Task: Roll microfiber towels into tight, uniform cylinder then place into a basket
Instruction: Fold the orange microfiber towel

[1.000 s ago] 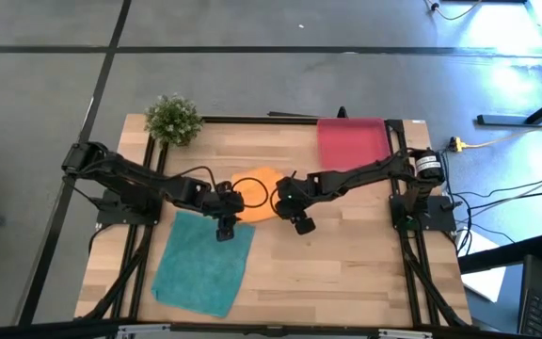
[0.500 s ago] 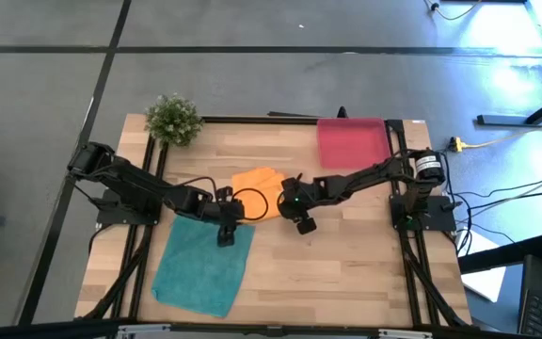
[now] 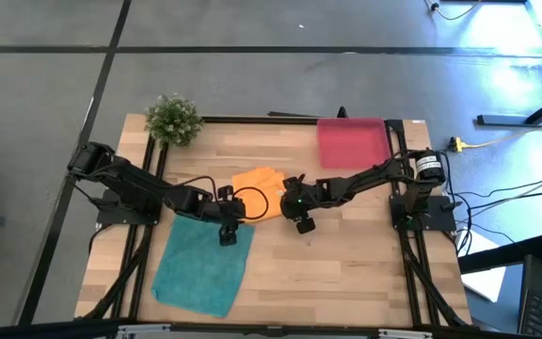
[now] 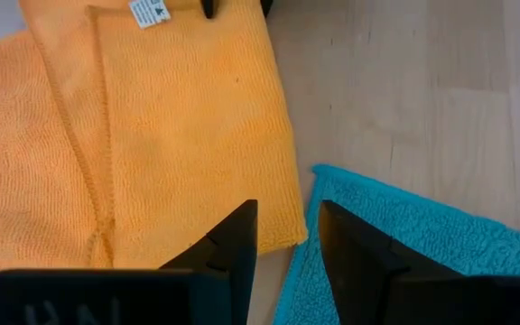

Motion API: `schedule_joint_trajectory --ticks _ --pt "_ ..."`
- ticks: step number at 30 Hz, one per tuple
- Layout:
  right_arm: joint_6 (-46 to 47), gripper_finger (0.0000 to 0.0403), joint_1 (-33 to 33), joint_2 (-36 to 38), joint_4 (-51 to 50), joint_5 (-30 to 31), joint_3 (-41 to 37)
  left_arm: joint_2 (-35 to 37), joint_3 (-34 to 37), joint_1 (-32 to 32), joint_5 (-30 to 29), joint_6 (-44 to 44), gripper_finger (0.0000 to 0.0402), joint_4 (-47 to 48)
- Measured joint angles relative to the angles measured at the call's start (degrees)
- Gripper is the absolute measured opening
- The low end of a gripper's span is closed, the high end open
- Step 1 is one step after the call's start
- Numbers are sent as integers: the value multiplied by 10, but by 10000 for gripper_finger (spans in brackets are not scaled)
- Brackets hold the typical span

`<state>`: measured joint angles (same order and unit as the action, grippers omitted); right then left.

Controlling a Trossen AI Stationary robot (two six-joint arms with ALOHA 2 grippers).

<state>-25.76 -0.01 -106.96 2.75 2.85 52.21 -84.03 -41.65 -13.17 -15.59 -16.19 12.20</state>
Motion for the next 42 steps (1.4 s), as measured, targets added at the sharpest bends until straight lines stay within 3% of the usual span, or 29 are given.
schedule_joint_trajectory --ticks 3,10,19,27,33,42 --pt "1 132 0 0 -1 -2 0 0 0 0 0 1 110 0" --pt "9 13 -4 -2 4 5 0 0 0 0 0 1 110 1" --pt "61 6 -19 -3 5 4 3 0 0 4 -1 -7 110 2" --pt "64 3 -19 -3 5 2 3 0 0 17 3 -40 110 2" --pt "65 2 -19 -3 5 1 3 0 -1 16 37 -22 110 -2" --pt "65 2 -19 -3 4 0 4 0 -1 14 33 -36 90 -3"
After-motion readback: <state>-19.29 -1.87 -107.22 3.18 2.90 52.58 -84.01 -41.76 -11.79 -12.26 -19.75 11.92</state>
